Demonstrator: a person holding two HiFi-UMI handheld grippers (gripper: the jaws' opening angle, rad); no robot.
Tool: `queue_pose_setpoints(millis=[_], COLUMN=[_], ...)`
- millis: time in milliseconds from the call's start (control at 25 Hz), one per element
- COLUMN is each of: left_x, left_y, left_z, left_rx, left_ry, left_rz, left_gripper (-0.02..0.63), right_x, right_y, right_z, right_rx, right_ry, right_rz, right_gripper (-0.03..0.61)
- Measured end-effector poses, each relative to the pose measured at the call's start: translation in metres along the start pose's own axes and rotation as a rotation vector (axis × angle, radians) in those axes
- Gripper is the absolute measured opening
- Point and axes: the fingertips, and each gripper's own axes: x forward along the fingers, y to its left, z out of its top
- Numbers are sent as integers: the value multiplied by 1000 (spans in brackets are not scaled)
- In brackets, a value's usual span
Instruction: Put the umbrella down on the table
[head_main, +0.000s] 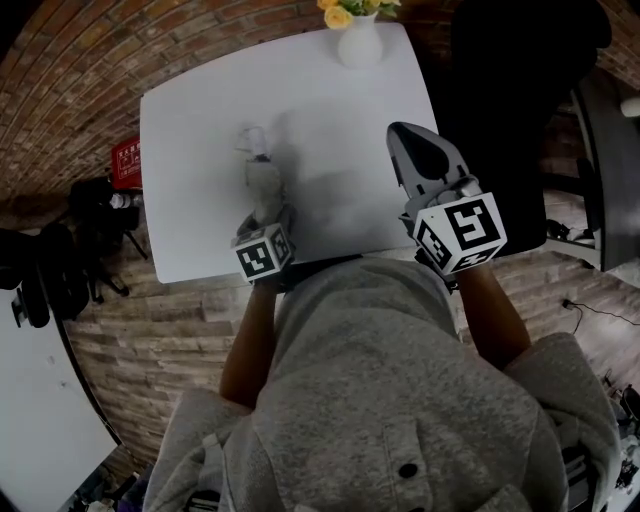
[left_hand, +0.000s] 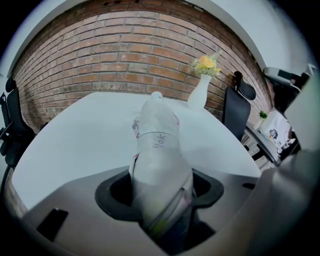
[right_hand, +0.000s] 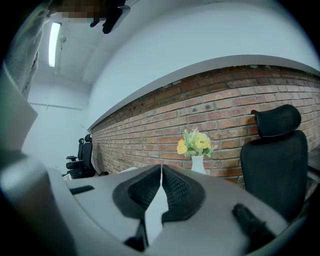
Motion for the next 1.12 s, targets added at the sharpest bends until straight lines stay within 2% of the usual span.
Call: queue_pose_setpoints(millis=[360,840,1000,1120], left_x=[11,16,15,10], left_y=[2,1,-3,-5], left_z=[-10,-11,-11,-10], left_rx=[-41,-20,-27,-54], left_ry=[48,61,56,33], left_rz=[-19,13,-17,-51], left_gripper=[264,277,284,324], right_x=[1,-1,-5,-7], right_y=[0,13,10,8], right_z=[-3,-9,-6,-5], right_rx=[-5,-6,-6,-1], right_ry=[19,23,12,4], right_rz=[-7,26,23,23], right_gripper=[25,25,25,25])
